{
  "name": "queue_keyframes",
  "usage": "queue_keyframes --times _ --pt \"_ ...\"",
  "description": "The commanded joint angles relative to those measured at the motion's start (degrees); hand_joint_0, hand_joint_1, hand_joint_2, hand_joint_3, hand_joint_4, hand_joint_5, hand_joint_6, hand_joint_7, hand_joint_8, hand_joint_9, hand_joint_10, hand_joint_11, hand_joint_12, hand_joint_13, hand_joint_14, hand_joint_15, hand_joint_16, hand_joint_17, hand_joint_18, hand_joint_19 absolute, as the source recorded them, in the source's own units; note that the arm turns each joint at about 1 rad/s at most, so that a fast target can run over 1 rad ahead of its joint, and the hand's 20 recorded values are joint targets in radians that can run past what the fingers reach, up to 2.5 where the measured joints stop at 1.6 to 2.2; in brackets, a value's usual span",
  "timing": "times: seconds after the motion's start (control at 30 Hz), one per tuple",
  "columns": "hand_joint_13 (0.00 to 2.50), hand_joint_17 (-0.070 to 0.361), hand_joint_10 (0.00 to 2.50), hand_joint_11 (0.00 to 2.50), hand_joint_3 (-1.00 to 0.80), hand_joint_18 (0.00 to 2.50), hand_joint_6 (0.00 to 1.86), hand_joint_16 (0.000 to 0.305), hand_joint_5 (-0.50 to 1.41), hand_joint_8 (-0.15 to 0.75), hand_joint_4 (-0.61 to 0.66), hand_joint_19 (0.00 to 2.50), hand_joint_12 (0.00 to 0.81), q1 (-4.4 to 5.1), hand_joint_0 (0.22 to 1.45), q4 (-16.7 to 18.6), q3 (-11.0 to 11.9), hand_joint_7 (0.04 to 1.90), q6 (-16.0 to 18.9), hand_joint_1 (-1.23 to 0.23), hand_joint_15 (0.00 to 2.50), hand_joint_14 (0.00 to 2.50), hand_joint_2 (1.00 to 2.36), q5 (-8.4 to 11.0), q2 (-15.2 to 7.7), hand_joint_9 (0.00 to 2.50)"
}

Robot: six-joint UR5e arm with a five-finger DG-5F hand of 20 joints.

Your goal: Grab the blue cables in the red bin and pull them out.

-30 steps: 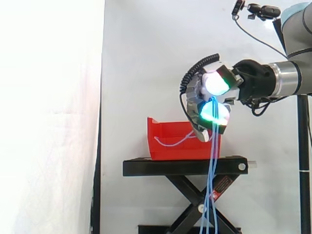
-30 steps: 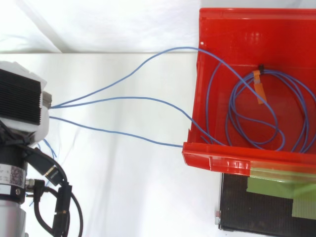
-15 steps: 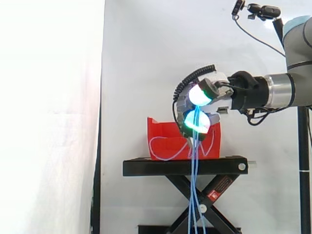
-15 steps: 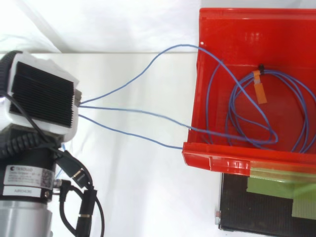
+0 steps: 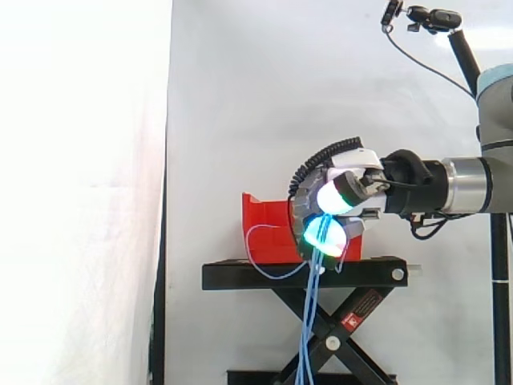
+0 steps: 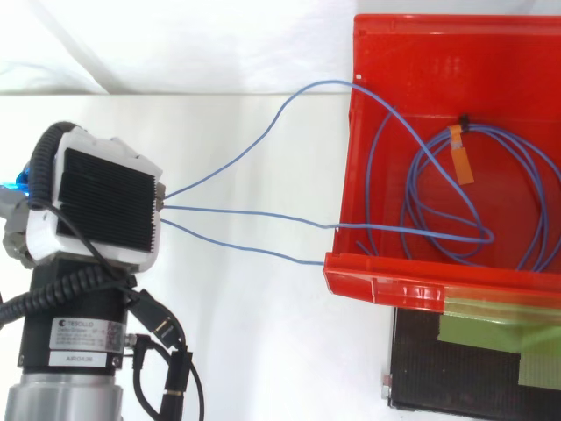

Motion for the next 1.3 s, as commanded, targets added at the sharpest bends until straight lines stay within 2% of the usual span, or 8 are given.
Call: queue_keyframes --times 0.0,0.17,0.57,0.7,0.87,1.27 --pt "1.02 0.151 0.19 1.48 -1.00 1.21 0.45 0.067 1.06 0.428 0.29 0.44 0.448 0.10 0.58 0.84 -0.73 0.65 0.02 -0.90 0.50 2.50 1.00 0.10 -0.01 1.17" --pt "1.02 0.150 0.22 1.47 -1.00 1.21 0.45 0.067 1.06 0.420 0.29 0.45 0.447 0.19 0.59 0.57 -0.73 0.65 0.02 -0.91 0.50 2.50 1.00 -0.07 -0.01 1.18" --pt "0.93 0.107 0.03 1.64 -1.00 1.15 0.47 0.047 1.03 0.351 0.25 0.90 0.384 0.10 0.79 0.31 -0.73 0.67 0.02 -0.99 0.62 2.50 1.00 -0.16 -0.01 1.18" --pt "0.92 0.107 0.00 1.68 -0.80 1.15 0.50 0.048 1.01 0.348 0.25 0.95 0.381 0.10 0.82 -0.39 -0.73 0.66 0.02 -1.01 0.65 2.50 1.01 -0.16 -0.01 1.16" --pt "0.92 0.107 0.00 1.69 -0.63 1.15 0.56 0.048 0.97 0.359 0.25 0.97 0.388 0.10 0.82 -0.39 -0.65 0.63 0.02 -1.02 0.67 2.50 1.01 -0.25 -0.01 1.14" --pt "0.88 0.121 0.06 1.68 -0.71 1.09 0.95 0.054 0.67 0.376 0.33 0.90 0.408 -0.07 0.79 -0.66 -0.65 0.38 0.11 -1.05 0.63 2.50 1.01 -0.42 0.08 1.05"
